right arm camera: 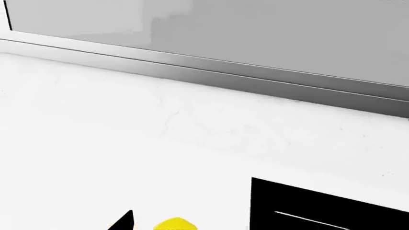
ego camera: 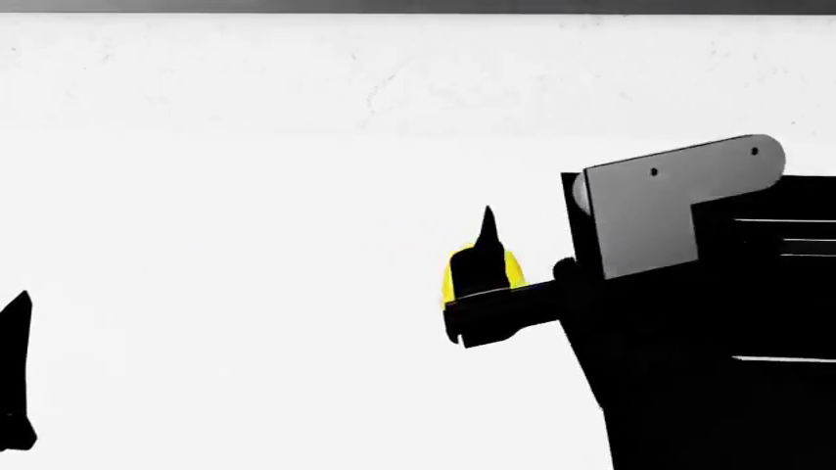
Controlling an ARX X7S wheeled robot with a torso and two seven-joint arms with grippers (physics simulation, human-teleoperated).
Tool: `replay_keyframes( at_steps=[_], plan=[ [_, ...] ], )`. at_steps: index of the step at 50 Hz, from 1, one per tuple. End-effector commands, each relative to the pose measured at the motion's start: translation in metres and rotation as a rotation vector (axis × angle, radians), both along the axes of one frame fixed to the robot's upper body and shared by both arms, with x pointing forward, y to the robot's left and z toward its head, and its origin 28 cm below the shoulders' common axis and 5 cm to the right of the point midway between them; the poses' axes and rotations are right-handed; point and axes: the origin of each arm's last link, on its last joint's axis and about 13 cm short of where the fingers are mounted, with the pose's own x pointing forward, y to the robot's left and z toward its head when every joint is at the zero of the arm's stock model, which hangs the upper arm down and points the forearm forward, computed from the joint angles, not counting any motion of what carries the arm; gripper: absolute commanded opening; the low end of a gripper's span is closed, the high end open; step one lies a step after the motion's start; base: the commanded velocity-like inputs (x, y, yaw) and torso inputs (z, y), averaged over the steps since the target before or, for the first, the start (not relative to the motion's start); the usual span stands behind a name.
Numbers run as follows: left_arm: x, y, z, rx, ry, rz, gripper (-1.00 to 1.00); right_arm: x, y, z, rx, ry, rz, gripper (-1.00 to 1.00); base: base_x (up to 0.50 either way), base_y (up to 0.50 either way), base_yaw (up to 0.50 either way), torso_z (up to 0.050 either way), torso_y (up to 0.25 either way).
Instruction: There is a mixed pile of frozen fruits and vegetables on the counter. Locate all the frozen vegetables and place the items in a bowl on the counter. Take all the frozen fruits and defrost them in a running sink.
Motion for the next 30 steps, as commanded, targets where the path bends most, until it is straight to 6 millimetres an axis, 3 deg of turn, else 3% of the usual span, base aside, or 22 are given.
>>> replay_keyframes(
  at_steps=[1, 8, 30],
  plan=[
    [0.002, -0.004, 0.003, 0.005, -0.047, -0.035, 1.00, 0.030, 0.019, -0.004, -0.030, 0.073, 0.109, 1.00, 0.00, 0.00, 0.00, 0.000, 0.000],
    [0.001, -0.004, -0.001, 0.003, -0.041, -0.032, 1.00, 0.054, 0.022, -0.018, -0.069, 0.134, 0.109, 1.00, 0.00, 0.00, 0.00, 0.000, 0.000],
    [-0.001, -0.002, -0.012, 0.001, -0.024, -0.025, 1.00, 0.075, 0.028, -0.053, -0.048, 0.285, 0.141, 1.00, 0.00, 0.00, 0.00, 0.000, 0.000]
  ],
)
